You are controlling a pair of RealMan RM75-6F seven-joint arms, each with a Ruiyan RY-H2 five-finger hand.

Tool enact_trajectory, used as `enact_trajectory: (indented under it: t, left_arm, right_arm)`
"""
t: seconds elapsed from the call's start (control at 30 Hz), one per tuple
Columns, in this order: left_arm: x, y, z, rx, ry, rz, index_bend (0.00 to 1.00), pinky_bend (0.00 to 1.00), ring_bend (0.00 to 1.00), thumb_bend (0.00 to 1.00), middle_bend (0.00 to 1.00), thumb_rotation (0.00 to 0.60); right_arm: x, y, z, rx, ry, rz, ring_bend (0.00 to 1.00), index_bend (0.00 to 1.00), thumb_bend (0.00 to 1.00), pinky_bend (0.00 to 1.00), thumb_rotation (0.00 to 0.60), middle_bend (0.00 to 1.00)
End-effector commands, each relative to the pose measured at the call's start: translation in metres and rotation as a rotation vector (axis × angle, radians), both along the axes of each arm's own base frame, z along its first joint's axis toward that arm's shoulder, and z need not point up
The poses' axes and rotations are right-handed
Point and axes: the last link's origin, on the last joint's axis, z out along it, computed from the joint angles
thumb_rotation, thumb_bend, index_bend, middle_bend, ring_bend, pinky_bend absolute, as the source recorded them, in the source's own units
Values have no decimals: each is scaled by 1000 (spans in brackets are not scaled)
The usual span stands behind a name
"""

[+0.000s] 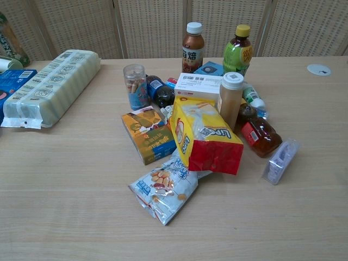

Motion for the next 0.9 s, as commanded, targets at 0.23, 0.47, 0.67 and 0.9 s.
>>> enact_trajectory:
  t: [0.23,0.47,0.67,0.9]
  left_arm:
    - [1,-3,1,-1,-4,-6,88,0,0,220,36,600]
    - [-1,-5,3,8,-8,-6,88,0,0,221,36,600]
    - [-2,-5,2,4,-14,-1,88,0,0,221,36,600]
    - [-2,-4,0,0,-15,-2,88,0,0,221,36,600]
  right_arm:
    - [2,2,-1,11,-32,13,0,222,0,18,600,249]
    - [3,4,0,4,-60,20,0,221,0,17,600,249]
    - [4,3,1,4,-62,19,0,220,1,17,600,250]
    - [3,3,-5,28,-109,17,0,219,0,17,600,249]
